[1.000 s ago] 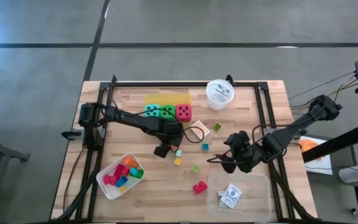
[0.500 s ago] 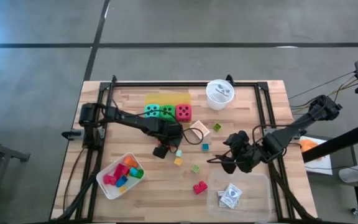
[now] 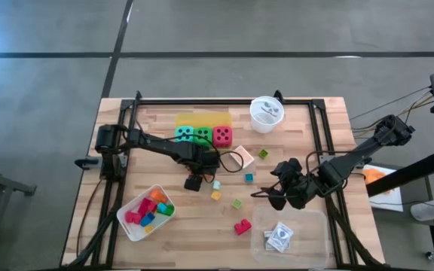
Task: Pick & Place Toys
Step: Put the orange game piece into the white bin
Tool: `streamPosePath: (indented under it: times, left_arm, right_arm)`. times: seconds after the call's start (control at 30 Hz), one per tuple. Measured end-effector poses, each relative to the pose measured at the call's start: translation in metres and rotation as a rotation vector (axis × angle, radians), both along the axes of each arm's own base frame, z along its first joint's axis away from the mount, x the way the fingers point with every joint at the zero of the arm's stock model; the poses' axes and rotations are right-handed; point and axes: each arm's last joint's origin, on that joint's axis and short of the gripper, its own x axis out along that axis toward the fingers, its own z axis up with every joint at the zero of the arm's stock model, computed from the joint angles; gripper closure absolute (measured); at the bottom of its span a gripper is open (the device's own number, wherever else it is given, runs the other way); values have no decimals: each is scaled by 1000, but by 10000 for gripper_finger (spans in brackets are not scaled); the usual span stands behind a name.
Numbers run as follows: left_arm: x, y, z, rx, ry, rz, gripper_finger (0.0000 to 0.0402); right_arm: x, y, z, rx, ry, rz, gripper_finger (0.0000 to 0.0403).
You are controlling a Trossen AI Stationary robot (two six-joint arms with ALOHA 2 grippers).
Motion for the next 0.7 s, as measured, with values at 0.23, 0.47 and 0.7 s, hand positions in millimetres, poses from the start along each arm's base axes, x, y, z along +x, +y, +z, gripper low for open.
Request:
streamPosePath:
  times: [0.23,0.47,0.7]
  left_arm:
    - [0,-5,0,-8,0,40,280]
    - [-1,-5,2,-22,-13,171,284]
    - [-7,-11,18,-20,0,166,284]
  right_arm:
    - [0,0,0,0,-3,-1,39]
    - [1,0,1,-13,-20,-12,39]
    - [2,0,1,-11,-36,-11,39]
